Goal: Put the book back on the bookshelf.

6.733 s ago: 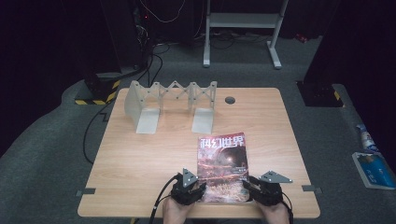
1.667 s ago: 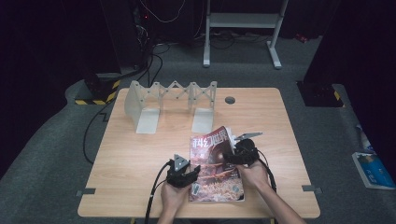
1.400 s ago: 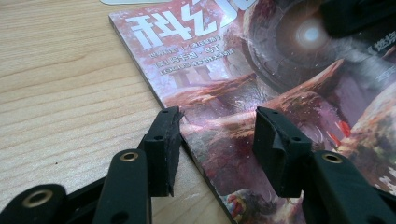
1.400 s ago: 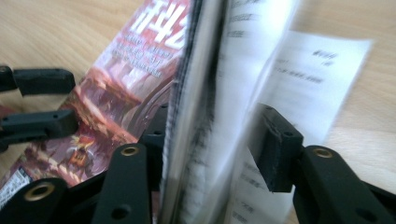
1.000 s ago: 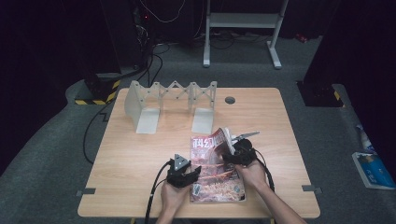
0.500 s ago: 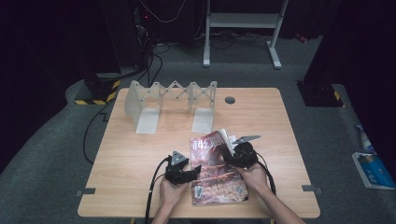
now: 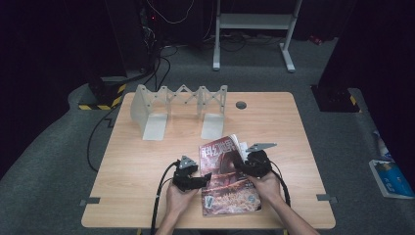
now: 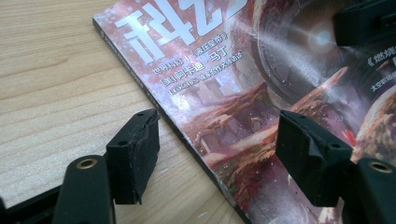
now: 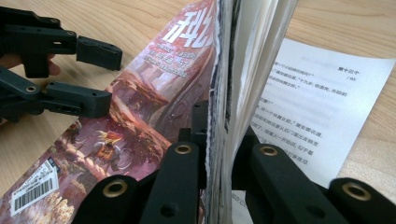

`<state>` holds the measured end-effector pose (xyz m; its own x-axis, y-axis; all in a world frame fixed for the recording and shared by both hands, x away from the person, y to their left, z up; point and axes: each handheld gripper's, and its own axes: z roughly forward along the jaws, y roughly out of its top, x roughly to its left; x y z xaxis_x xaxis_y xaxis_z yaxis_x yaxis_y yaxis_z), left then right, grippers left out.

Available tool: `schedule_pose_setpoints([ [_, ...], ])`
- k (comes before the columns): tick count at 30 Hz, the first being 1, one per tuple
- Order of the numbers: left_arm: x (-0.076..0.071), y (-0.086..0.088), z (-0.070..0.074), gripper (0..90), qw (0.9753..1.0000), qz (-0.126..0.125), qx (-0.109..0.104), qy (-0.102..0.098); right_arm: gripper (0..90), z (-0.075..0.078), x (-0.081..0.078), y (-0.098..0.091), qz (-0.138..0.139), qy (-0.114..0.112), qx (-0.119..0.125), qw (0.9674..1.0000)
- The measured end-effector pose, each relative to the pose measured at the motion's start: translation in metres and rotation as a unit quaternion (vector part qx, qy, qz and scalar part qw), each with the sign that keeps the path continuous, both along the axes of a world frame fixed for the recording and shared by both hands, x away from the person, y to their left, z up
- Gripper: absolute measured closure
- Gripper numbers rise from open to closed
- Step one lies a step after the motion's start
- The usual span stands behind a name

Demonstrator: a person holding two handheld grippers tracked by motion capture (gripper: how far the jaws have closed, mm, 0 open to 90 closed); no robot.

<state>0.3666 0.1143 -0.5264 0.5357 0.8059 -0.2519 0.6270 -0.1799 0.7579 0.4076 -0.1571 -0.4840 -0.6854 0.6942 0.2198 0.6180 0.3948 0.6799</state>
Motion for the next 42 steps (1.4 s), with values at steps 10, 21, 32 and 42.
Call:
schedule_pose_setpoints([
  [10,0.007,-0.006,0.003,26.9,0.9996,-0.017,0.02,0.009,85.1,0.008,-0.006,-0.003,0.011,-0.023,0.012,0.9996],
  [21,0.01,-0.007,0.002,22.0,0.9995,-0.025,-0.012,0.016,85.3,0.016,-0.014,-0.008,0.023,-0.048,0.027,0.9982],
  [32,0.013,-0.012,0.003,19.4,0.9983,-0.043,-0.037,0.007,85.3,0.023,-0.02,-0.012,0.038,-0.059,0.047,0.9964],
  [42,0.019,-0.012,0.001,23.0,0.9964,-0.063,-0.054,0.016,85.3,0.022,-0.019,-0.016,0.044,-0.056,0.053,0.996],
])
